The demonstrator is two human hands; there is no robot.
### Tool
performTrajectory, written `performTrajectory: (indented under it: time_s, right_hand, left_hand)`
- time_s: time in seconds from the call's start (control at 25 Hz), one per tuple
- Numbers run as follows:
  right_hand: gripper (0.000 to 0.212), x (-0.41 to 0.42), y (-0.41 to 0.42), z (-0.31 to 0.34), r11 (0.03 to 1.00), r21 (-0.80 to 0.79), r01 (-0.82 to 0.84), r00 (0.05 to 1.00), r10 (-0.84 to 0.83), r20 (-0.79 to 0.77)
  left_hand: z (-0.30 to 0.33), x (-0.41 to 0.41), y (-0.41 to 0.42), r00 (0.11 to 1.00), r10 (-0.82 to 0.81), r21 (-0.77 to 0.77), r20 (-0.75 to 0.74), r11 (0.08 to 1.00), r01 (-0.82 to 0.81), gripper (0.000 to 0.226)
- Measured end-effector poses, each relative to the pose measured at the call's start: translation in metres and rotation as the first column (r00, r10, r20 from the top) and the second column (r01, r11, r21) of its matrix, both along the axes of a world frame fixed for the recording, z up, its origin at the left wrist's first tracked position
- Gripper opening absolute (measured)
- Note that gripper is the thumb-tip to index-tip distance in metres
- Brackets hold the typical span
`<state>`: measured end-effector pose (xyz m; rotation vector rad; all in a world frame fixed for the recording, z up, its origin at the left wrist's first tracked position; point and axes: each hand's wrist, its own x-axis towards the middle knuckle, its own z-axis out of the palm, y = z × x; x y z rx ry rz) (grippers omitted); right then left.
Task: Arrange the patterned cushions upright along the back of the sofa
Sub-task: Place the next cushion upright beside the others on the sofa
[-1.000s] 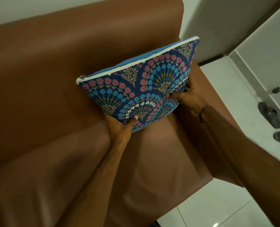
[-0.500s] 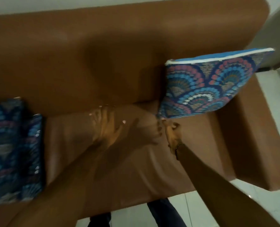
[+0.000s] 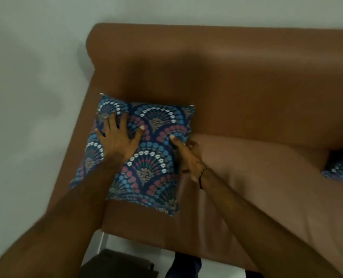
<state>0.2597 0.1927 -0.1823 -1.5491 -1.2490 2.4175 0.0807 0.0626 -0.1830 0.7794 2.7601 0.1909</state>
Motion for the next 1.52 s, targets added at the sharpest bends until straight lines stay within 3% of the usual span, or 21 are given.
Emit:
performTrajectory:
  time_s: [0.12, 0.24, 0.32, 0.48, 0.68, 0.88, 1.2, 1.36, 1.52]
  right_hand:
    - [0.043, -0.03, -0.016, -0.008, 0.997, -0.021, -0.069, 0.998, 0.069, -0.005]
    - [0.037, -0.034, -0.013, -0.013, 0.999, -0.029, -0.044, 0.999, 0.043, -0.02]
    - [0.042, -0.022, -0.005, -0.013, 0.999, -0.014, -0.036, 0.999, 0.036, -0.038]
    - [0.044, 0.029, 0.031, -0.006, 0.997, 0.008, -0.082, 0.994, 0.083, -0.071]
    - [0.084, 0.159, 0.135, 0.009, 0.959, 0.269, 0.092, 0.996, -0.092, -0.011]
    - [0.097, 0.271, 0.219, 0.015, 0.876, 0.449, 0.179, 0.975, -0.219, 0.04]
    - [0.102, 0.322, 0.278, -0.046, 0.822, 0.553, 0.136, 0.984, -0.178, 0.022]
    - [0.087, 0.314, 0.259, -0.071, 0.847, 0.53, 0.042, 0.989, -0.109, 0.096]
    - [0.068, 0.296, 0.213, -0.075, 0.905, 0.4, 0.148, 0.969, -0.214, 0.125]
  left_hand:
    - [-0.006, -0.042, -0.045, 0.956, 0.204, 0.163, 0.209, 0.957, -0.24, 0.089]
    - [-0.003, -0.058, -0.058, 0.706, 0.336, 0.265, 0.624, 0.759, -0.595, 0.104]
    - [0.004, -0.05, -0.055, 0.658, 0.346, 0.301, 0.669, 0.684, -0.665, 0.096]
    - [0.025, -0.006, -0.038, 0.74, 0.283, 0.529, 0.61, 0.549, -0.647, 0.09]
    - [0.028, 0.103, 0.063, 0.788, -0.003, 0.593, 0.616, 0.66, -0.461, 0.113]
    - [0.013, 0.202, 0.17, 0.752, -0.151, 0.615, 0.642, 0.686, -0.388, 0.108]
    - [-0.026, 0.265, 0.226, 0.785, -0.119, 0.613, 0.608, 0.699, -0.369, 0.104]
    - [-0.044, 0.263, 0.209, 0.846, -0.09, 0.572, 0.526, 0.774, -0.273, 0.098]
    - [-0.061, 0.227, 0.169, 0.855, -0.187, 0.447, 0.483, 0.893, -0.057, 0.104]
